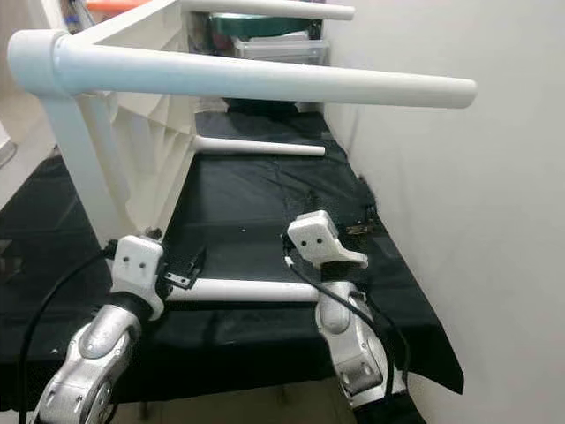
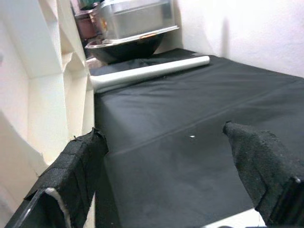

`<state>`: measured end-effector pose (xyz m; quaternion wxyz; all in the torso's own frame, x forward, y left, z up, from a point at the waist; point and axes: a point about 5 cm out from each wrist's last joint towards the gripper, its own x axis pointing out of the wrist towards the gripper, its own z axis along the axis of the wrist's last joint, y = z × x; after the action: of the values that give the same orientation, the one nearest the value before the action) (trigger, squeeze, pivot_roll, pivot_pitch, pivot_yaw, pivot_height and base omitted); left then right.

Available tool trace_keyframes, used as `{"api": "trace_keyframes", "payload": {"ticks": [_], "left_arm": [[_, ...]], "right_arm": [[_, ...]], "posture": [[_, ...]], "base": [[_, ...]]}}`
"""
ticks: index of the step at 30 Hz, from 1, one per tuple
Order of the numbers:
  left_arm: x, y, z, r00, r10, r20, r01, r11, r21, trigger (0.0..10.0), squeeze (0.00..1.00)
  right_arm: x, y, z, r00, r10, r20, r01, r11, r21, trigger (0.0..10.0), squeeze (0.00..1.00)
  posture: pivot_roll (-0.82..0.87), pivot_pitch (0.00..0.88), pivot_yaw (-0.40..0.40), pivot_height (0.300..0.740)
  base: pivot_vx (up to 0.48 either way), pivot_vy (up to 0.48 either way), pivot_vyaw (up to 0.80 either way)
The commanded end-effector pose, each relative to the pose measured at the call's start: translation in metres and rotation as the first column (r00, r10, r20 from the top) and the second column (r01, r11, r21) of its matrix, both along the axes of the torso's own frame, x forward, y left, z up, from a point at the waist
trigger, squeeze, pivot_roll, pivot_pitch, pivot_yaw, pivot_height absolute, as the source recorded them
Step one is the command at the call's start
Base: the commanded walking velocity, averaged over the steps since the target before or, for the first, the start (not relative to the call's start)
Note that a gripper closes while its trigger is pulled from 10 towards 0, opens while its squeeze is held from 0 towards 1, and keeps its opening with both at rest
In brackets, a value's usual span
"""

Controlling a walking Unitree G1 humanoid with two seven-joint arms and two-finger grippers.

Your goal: Building children table

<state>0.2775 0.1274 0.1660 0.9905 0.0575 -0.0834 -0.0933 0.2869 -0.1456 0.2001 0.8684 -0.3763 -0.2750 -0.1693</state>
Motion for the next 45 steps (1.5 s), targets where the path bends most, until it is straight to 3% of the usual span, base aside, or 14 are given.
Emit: {"api": "trace_keyframes", "payload": {"ticks": [1,2,4,5,12,15,21,23,33,45], "left_arm": [[0.003,0.005,-0.001,1.0,0.024,0.009,-0.024,0.999,0.021,10.0,0.0],[0.005,0.006,0.0,1.0,0.027,0.013,-0.028,0.999,0.023,10.0,0.0],[0.005,0.006,0.0,1.0,0.027,0.013,-0.028,0.999,0.023,10.0,0.0],[0.008,0.006,0.001,0.999,0.029,0.017,-0.029,0.999,0.025,10.0,0.0],[0.014,0.009,0.003,0.998,0.052,0.036,-0.054,0.998,0.04,10.0,0.0],[0.016,0.011,0.003,0.997,0.072,0.039,-0.073,0.996,0.045,10.0,0.0],[0.014,0.01,-0.001,0.997,0.077,0.03,-0.078,0.996,0.051,10.0,0.0],[0.013,0.01,-0.002,0.997,0.076,0.028,-0.078,0.995,0.058,10.0,0.0],[0.021,0.012,0.0,0.995,0.088,0.037,-0.091,0.994,0.061,10.0,0.0],[0.038,0.011,0.009,0.993,0.098,0.07,-0.103,0.993,0.066,10.0,0.0]], "right_arm": [[-0.007,0.002,0.003,0.997,-0.05,0.057,0.054,0.996,-0.066,10.0,0.0],[-0.01,0.003,0.008,0.992,-0.068,0.104,0.078,0.992,-0.094,10.0,0.0],[-0.01,0.003,0.008,0.992,-0.068,0.104,0.078,0.992,-0.094,10.0,0.0],[-0.016,0.007,0.018,0.973,-0.104,0.206,0.132,0.983,-0.124,10.0,0.0],[-0.016,0.015,0.033,0.94,-0.125,0.316,0.176,0.975,-0.138,10.0,0.0],[-0.012,0.014,0.052,0.898,-0.169,0.405,0.238,0.963,-0.126,10.0,0.0],[-0.009,0.012,0.069,0.857,-0.195,0.478,0.292,0.946,-0.138,10.0,0.0],[-0.007,0.01,0.08,0.826,-0.212,0.523,0.335,0.93,-0.152,10.0,0.0],[0.0,0.012,0.096,0.786,-0.219,0.578,0.367,0.918,-0.15,10.0,0.0],[0.015,0.026,0.103,0.784,-0.166,0.598,0.348,0.916,-0.201,10.0,0.0]], "posture": [[0.11,0.069,-0.017,0.74],[0.11,0.069,-0.013,0.74],[0.11,0.069,-0.013,0.74],[0.1,0.071,-0.008,0.74],[0.1,0.075,0.003,0.74],[0.11,0.079,0.002,0.74],[0.11,0.083,0.005,0.74],[0.11,0.082,0.005,0.74],[0.11,0.088,0.006,0.74],[0.11,0.099,0.0,0.74]], "base": [[0.0,0.0,0.0],[0.0,0.0,0.0],[0.0,0.0,0.0],[0.0,0.0,0.0],[0.0,0.0,0.0],[0.0,0.0,0.0],[0.0,0.0,0.0],[0.0,0.0,0.0],[0.0,0.0,0.0],[0.0,0.0,0.0]]}}
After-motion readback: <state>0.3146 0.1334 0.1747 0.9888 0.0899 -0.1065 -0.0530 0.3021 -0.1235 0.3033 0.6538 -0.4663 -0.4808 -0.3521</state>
